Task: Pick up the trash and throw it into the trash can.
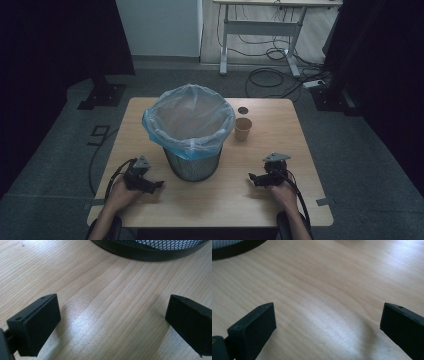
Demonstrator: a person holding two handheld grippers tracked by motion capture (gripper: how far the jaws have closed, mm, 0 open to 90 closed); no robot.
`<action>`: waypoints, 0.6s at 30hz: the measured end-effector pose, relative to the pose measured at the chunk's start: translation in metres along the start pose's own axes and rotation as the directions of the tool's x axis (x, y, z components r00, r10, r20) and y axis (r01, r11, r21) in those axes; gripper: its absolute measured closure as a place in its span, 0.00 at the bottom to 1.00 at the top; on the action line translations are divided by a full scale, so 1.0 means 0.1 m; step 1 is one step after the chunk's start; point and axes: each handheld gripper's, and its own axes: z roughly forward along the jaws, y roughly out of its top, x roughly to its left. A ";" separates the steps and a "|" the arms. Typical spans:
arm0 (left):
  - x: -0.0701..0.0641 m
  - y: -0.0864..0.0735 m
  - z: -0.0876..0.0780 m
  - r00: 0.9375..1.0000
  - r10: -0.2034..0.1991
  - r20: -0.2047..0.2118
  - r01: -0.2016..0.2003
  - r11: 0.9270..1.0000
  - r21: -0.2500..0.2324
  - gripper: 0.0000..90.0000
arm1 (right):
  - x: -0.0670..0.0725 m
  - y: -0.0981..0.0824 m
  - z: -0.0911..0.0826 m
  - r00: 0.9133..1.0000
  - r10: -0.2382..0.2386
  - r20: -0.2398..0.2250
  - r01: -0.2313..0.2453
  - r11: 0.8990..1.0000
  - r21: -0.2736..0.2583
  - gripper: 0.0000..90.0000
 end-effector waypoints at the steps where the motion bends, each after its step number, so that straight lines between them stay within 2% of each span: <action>1: 0.00 0.00 0.00 1.000 0.000 0.000 0.000 1.000 0.000 0.00 | 0.00 0.00 0.00 1.000 0.000 0.000 0.000 1.000 0.000 0.00; 3: 0.00 0.00 0.00 1.000 0.000 0.000 0.000 1.000 0.000 0.00 | -0.02 0.04 0.02 1.000 -0.004 0.006 0.004 1.000 0.009 0.00; 10: 0.00 0.00 0.00 1.000 0.000 0.000 0.000 1.000 0.000 0.00 | -0.10 0.16 0.12 1.000 0.026 0.012 -0.026 0.999 0.027 0.00; 18: 0.00 0.00 0.00 1.000 0.001 0.000 -0.001 1.000 0.000 0.00 | -0.12 0.35 0.21 1.000 -0.003 0.016 0.003 1.000 0.028 0.00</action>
